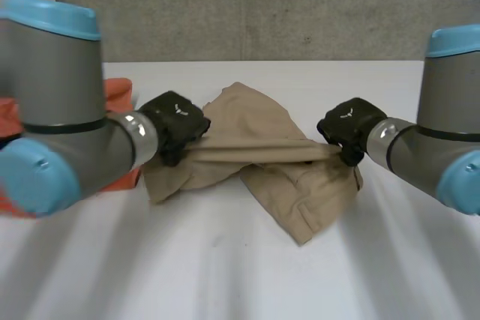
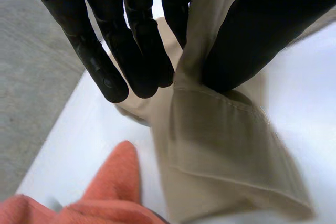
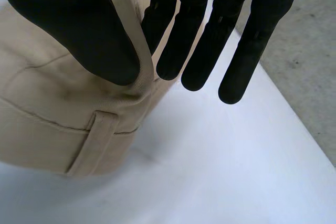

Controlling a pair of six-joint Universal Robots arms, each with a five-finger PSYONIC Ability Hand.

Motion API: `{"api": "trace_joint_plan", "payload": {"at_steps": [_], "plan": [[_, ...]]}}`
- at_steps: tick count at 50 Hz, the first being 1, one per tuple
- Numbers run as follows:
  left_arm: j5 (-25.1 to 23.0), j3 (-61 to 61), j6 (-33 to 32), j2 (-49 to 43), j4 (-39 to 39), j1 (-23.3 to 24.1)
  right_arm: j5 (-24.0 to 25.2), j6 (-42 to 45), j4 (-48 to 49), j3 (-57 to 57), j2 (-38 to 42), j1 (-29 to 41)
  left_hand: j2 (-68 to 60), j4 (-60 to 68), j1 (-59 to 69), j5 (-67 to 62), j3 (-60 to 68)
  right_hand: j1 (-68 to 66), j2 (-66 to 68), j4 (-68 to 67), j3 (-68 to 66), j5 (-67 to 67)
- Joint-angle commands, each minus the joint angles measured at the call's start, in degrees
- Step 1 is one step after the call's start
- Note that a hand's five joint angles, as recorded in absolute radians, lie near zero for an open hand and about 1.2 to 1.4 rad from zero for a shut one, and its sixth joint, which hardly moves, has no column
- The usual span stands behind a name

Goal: Fold the laundry.

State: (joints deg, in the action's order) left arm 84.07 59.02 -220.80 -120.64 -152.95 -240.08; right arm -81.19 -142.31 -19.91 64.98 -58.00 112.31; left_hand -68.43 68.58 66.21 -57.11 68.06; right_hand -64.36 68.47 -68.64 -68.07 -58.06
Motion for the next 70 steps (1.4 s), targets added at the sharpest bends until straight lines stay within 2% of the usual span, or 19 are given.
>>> {"api": "trace_joint_plan", "payload": {"at_steps": [1,2,5,6,10,13,17,32,37,40,44,45,50,55,60,70], "plan": [[1.1,-26.4,1.7,-10.2,-6.3,0.0,-5.0,-4.8,11.2,-16.0,6.3,-0.1,-11.6,11.4,13.8,-12.9,11.9,-15.6,11.5,-11.4,-11.9,-11.9],[0.6,-33.3,2.8,-11.6,-8.9,-0.3,-6.8,-6.4,14.8,-20.5,6.6,-0.2,-11.6,11.4,13.8,-12.9,11.9,-15.6,11.5,-11.4,-11.9,-11.9],[-0.5,-42.6,6.2,-13.0,-13.8,-0.9,-9.0,-8.9,21.3,-26.0,6.2,-0.2,-11.6,11.4,13.8,-12.9,11.9,-15.6,11.5,-11.4,-11.9,-11.9],[-0.7,-47.5,9.2,-13.6,-17.2,-1.2,-9.9,-10.6,26.0,-28.0,5.6,-0.1,-11.6,11.4,13.8,-12.9,11.9,-15.6,11.5,-11.4,-11.9,-11.9],[-1.2,-54.5,17.1,-13.2,-23.0,-1.5,-11.1,-13.4,37.4,-27.7,2.9,0.2,-11.6,11.4,13.8,-12.9,11.9,-15.6,11.5,-11.4,-11.9,-11.9],[-1.2,-54.5,21.3,-12.4,-24.5,-1.7,-10.9,-13.6,41.3,-25.4,1.4,0.6,-11.6,11.4,13.8,-12.9,11.9,-15.6,11.5,-11.4,-11.9,-11.9],[-1.5,-49.4,25.9,-11.1,-24.4,-2.3,-9.1,-12.8,41.6,-20.6,-0.5,1.2,-11.6,11.4,13.8,-12.9,11.9,-15.6,11.5,-11.4,-11.9,-11.9],[-2.7,-8.2,26.8,-7.2,-25.4,-3.5,-4.2,-10.9,29.8,5.1,0.3,0.7,-11.6,11.4,13.8,-12.9,11.9,-15.6,11.5,-11.4,-11.9,-11.9],[-4.3,5.5,24.5,-5.1,-24.2,-2.4,-0.6,-6.6,25.6,14.1,1.6,0.6,-11.6,11.4,13.8,-12.9,11.9,-15.6,11.5,-11.4,-11.9,-11.9],[-5.3,9.8,22.0,-3.2,-23.4,-1.5,0.1,-4.8,22.9,15.4,1.2,0.2,-11.6,11.4,13.8,-12.9,11.9,-15.6,11.5,-11.4,-11.9,-11.9],[-6.0,14.9,17.5,0.7,-23.0,-0.1,0.8,-5.7,18.0,14.8,-0.8,-1.5,-11.6,11.4,13.8,-12.9,11.9,15.9,-20.0,20.2,19.6,19.6],[-5.9,16.3,15.8,2.0,-23.0,0.4,0.8,-7.2,16.2,13.9,-2.4,-2.1,-11.6,11.4,13.8,-12.9,11.9,29.5,-33.6,33.8,33.2,33.2],[-5.1,18.5,12.1,4.8,-23.0,0.9,0.9,-11.6,9.3,9.0,-4.8,-4.8,-11.6,11.4,13.8,-12.9,11.9,43.1,-47.2,47.4,46.8,46.8],[-4.0,18.5,11.2,6.1,-22.4,0.9,3.6,-12.6,0.8,1.9,-2.0,-5.8,-11.6,11.4,13.8,-12.9,11.9,46.8,-50.9,51.1,50.5,50.5],[-2.8,16.7,11.7,6.9,-21.8,0.8,4.6,-9.1,-5.7,-6.1,4.4,-5.6,-11.6,11.4,13.8,-12.9,11.9,45.6,-49.7,49.9,49.3,49.3],[-2.2,13.8,12.8,6.9,-20.7,0.9,4.7,0.8,-7.0,-14.7,15.1,-4.7,-11.6,11.4,13.8,-12.9,11.9,39.2,-43.3,43.5,42.9,42.9]]}}
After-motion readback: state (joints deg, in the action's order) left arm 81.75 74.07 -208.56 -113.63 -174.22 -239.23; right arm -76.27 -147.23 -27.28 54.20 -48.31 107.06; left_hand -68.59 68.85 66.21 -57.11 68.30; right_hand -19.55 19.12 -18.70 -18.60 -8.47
